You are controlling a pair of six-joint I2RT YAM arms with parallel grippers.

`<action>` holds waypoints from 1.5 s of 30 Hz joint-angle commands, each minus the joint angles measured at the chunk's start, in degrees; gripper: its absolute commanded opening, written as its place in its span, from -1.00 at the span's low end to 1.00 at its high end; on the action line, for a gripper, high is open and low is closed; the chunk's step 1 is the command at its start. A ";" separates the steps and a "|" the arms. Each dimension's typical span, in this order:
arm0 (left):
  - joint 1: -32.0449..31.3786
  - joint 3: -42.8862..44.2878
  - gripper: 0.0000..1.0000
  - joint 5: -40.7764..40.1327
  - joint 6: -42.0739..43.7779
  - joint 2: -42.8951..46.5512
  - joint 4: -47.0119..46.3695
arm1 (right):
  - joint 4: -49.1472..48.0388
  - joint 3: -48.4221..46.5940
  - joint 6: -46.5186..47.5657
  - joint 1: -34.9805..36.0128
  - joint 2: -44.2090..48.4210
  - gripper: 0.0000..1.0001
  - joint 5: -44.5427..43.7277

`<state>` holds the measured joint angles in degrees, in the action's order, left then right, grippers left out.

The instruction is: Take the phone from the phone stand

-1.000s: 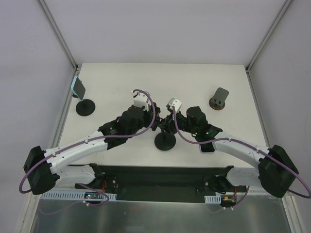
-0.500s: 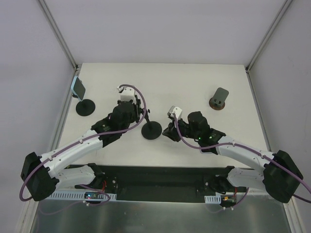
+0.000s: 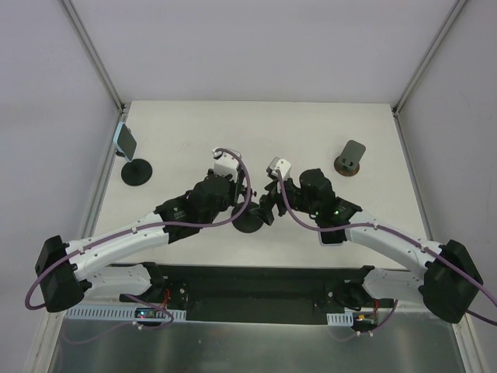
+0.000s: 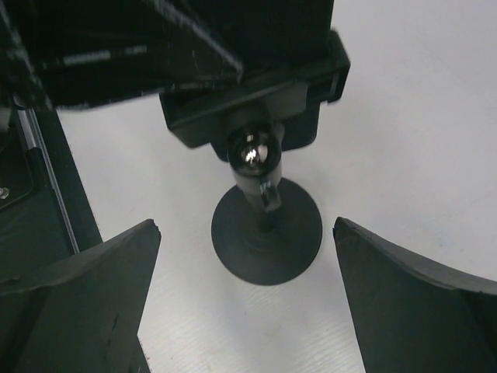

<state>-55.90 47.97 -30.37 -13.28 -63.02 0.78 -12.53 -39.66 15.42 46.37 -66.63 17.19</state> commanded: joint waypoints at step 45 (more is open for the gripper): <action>-3.16 -2.96 -1.00 3.56 0.45 -3.95 -22.32 | 0.05 -7.63 3.83 6.46 -6.67 -0.98 16.30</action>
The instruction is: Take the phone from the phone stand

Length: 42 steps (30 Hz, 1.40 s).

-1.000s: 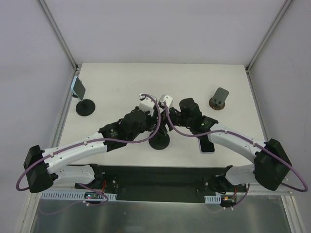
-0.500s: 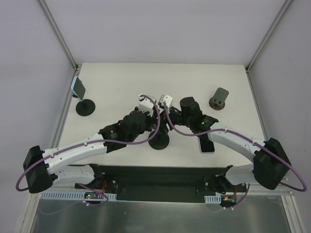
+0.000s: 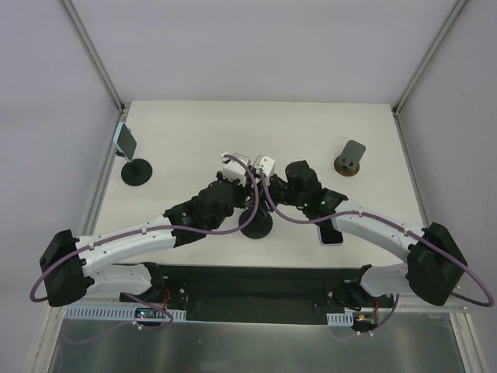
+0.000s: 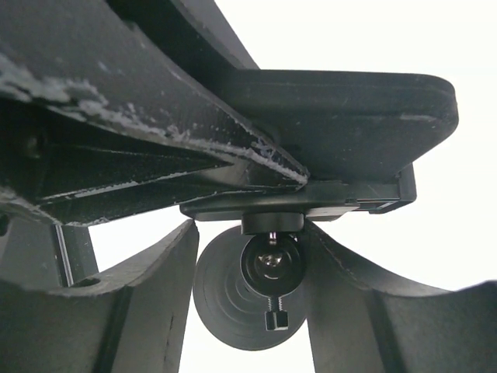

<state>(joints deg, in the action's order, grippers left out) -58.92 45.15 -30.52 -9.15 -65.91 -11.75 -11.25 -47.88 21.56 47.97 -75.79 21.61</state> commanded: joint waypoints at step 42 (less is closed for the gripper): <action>-0.15 -1.64 -1.00 12.94 -5.36 8.87 1.64 | 4.04 -2.75 -0.12 -2.79 1.44 0.47 7.22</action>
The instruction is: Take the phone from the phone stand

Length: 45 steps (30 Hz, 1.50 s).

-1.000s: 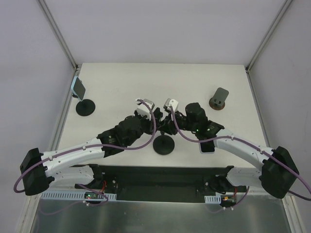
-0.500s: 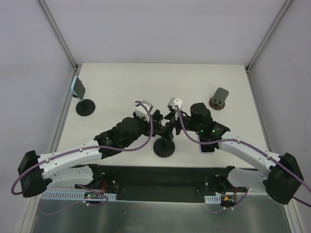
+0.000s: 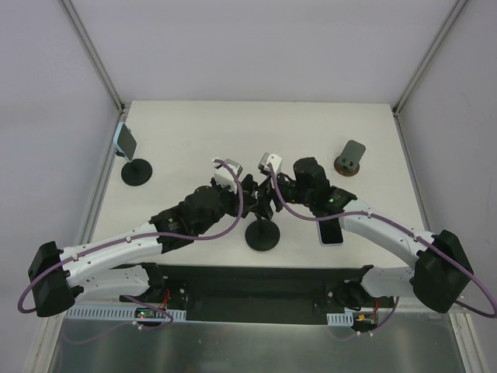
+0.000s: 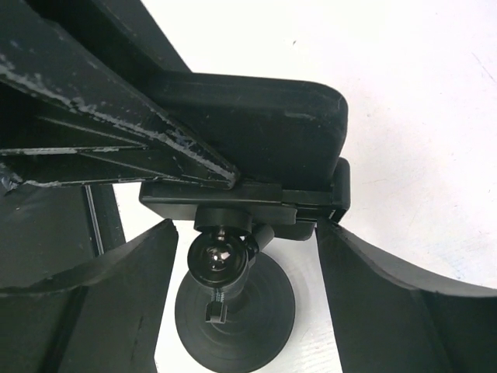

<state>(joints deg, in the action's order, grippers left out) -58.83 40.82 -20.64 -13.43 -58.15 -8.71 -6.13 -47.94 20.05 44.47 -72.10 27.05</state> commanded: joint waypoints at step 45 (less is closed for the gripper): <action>8.64 -3.81 -1.00 -2.39 -0.20 7.17 3.25 | -4.15 3.12 -2.83 -2.10 5.03 -0.98 9.42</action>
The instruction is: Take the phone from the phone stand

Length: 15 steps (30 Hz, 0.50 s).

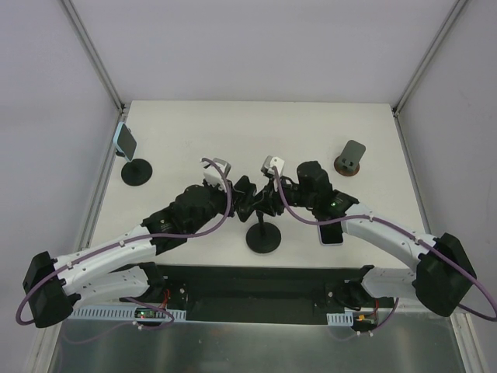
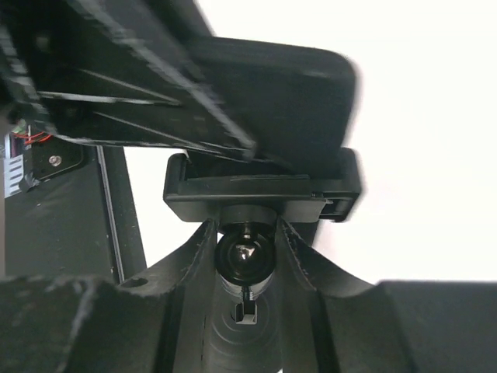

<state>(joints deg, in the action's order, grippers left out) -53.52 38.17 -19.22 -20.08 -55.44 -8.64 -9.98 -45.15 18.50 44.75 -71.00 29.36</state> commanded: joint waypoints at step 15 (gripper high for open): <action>3.33 0.94 -1.00 -5.92 11.20 10.17 9.95 | -1.71 -1.87 -0.75 -2.30 1.31 -0.98 6.24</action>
<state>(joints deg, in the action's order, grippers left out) -53.01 37.04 -14.79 -12.71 -47.75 -1.69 -9.39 -44.97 18.06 42.70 -70.89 33.98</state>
